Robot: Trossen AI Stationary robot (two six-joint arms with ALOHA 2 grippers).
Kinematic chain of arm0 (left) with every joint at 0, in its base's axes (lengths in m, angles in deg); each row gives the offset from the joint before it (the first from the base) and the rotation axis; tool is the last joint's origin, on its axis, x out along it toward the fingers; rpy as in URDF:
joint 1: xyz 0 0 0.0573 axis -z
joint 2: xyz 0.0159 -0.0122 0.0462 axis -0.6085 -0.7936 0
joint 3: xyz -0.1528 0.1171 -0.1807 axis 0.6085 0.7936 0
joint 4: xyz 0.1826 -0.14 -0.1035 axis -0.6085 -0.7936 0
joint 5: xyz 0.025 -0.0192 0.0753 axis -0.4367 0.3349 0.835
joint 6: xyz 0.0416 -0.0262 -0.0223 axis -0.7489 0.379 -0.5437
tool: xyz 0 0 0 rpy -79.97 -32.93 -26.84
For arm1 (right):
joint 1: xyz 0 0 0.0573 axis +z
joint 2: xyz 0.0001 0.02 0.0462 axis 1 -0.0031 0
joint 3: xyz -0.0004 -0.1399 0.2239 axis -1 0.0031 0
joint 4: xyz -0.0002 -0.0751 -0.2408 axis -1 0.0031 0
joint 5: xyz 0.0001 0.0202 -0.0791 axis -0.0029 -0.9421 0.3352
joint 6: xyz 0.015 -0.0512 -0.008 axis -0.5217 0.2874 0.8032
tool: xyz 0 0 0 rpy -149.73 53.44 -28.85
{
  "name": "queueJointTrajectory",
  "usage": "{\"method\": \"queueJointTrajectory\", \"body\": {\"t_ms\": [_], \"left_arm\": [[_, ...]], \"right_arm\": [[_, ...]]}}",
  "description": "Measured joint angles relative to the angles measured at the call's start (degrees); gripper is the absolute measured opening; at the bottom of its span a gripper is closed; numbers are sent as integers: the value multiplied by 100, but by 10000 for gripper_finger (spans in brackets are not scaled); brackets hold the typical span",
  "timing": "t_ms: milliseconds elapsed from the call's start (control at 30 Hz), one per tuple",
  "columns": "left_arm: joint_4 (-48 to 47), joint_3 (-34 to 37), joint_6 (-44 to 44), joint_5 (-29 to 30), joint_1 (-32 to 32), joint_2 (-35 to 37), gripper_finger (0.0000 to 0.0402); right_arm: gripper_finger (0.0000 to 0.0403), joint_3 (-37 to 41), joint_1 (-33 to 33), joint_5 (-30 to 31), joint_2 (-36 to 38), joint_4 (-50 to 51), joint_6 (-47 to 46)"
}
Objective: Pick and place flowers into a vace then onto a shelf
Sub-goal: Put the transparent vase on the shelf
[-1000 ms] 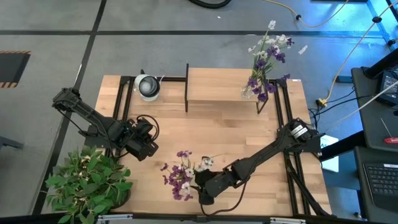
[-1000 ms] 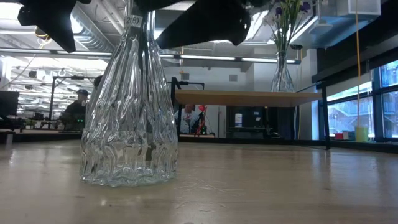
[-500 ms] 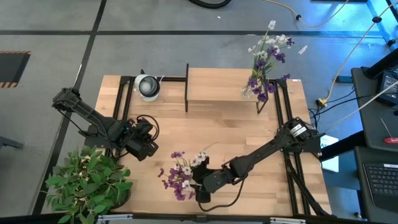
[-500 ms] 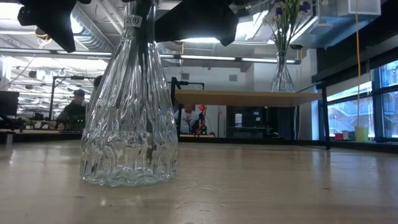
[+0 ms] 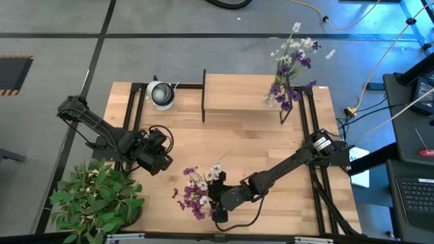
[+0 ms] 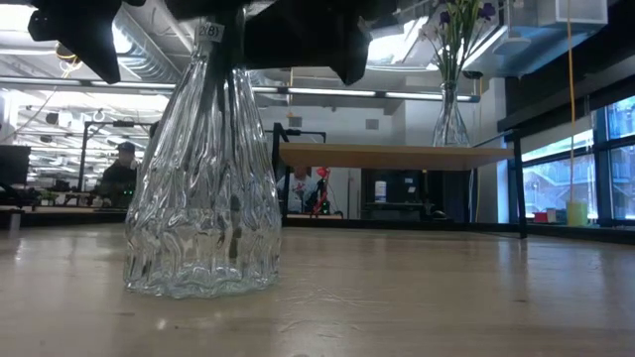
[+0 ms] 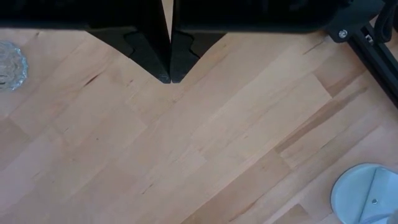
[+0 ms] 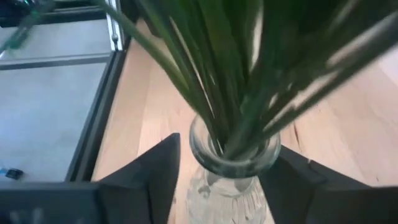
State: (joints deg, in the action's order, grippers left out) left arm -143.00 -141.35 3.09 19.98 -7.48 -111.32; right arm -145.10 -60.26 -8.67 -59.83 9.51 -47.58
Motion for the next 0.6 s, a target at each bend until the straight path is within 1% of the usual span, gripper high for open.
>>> {"method": "queueJointTrajectory", "body": {"t_ms": [333, 367, 600], "left_arm": [[11, 0, 0, -7, 2, 2, 4], [13, 0, 0, -7, 2, 2, 4], [11, 0, 0, -3, 0, 2, 4]], "right_arm": [[102, 0, -17, 58, 0, -35, -14], [97, 0, -17, 61, 0, -31, -13], [96, 0, -17, 86, 0, -48, 5]]}}
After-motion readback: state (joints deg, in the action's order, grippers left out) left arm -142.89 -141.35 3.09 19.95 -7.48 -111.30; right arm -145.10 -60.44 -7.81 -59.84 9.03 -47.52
